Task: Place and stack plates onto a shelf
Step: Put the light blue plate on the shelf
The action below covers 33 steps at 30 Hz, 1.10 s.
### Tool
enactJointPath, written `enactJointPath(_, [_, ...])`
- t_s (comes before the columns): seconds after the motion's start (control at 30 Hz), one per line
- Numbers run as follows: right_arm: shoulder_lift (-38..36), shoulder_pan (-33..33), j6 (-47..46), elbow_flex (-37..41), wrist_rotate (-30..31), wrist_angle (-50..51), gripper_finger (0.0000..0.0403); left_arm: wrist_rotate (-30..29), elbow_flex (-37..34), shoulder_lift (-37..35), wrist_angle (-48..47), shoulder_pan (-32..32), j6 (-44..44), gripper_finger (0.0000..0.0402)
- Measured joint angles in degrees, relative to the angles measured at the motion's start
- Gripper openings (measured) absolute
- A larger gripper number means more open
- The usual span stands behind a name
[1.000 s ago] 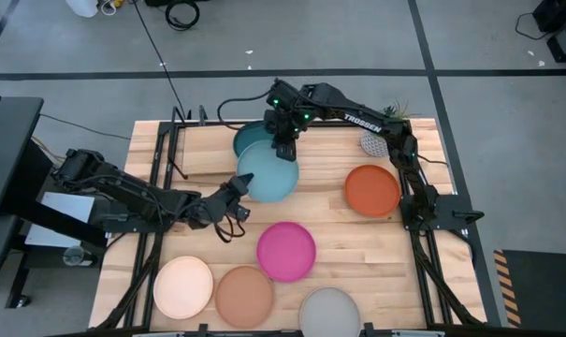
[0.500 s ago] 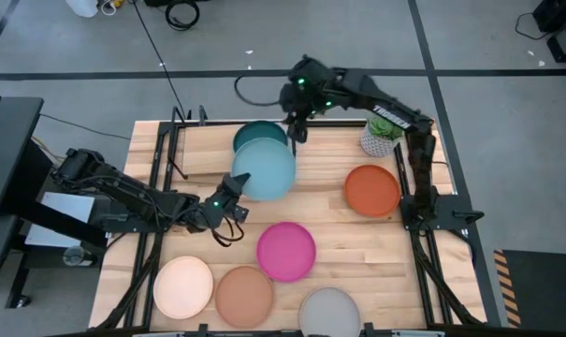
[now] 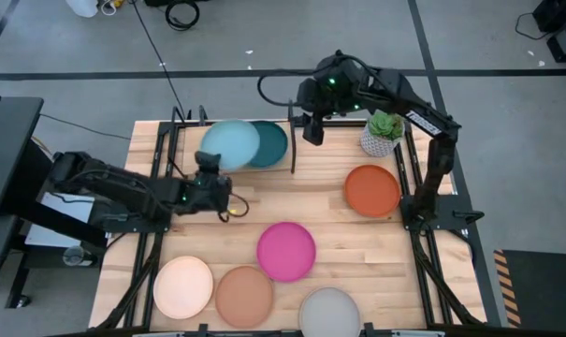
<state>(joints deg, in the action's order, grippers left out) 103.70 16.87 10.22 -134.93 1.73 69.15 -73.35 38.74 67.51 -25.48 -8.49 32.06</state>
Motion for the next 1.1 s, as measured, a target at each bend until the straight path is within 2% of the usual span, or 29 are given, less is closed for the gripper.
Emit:
enactJointPath(0.13, [-0.3,-1.6,0.0,0.0,1.4,0.0,0.0202,5.4,0.0,0.0,-8.6,4.5,-11.9,0.0065])
enactJointPath(0.23, [-0.1,-2.0,0.2,0.0,1.8,0.0,0.0201,11.1,0.0,0.0,-8.8,8.0,-16.1,0.0065])
enactJointPath(0.47, [0.2,-2.1,0.2,0.0,1.8,0.2,0.0201,16.9,0.0,0.0,-10.4,16.4,-24.3,0.0061])
enactJointPath(0.77, [0.2,-2.1,0.3,0.0,1.7,1.3,0.0201,19.7,0.0,2.2,-11.6,21.5,-26.6,0.0061])
enactJointPath(1.1, [0.2,-2.2,0.2,0.0,1.2,1.4,0.0201,19.4,0.0,13.0,-11.1,22.5,-26.5,0.0065])
